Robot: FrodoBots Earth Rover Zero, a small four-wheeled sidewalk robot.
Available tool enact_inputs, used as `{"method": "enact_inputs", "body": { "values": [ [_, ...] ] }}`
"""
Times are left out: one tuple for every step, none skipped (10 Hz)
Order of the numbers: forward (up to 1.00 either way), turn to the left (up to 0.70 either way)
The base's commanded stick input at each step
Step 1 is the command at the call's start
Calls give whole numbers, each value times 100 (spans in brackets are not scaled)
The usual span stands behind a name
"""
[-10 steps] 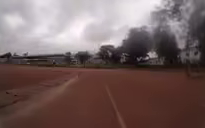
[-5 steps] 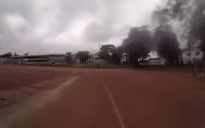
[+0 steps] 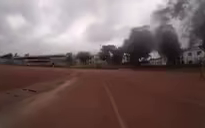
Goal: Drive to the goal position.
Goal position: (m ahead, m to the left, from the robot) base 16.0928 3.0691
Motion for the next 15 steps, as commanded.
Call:
{"method": "enact_inputs", "body": {
  "values": [
    [70,0],
    [70,0],
    [70,0],
    [70,0],
    [70,0],
    [70,0],
    [70,0],
    [70,0],
    [70,0],
    [70,0],
    [70,0],
    [70,0],
    [70,0],
    [70,0],
    [70,0]
  ]
}}
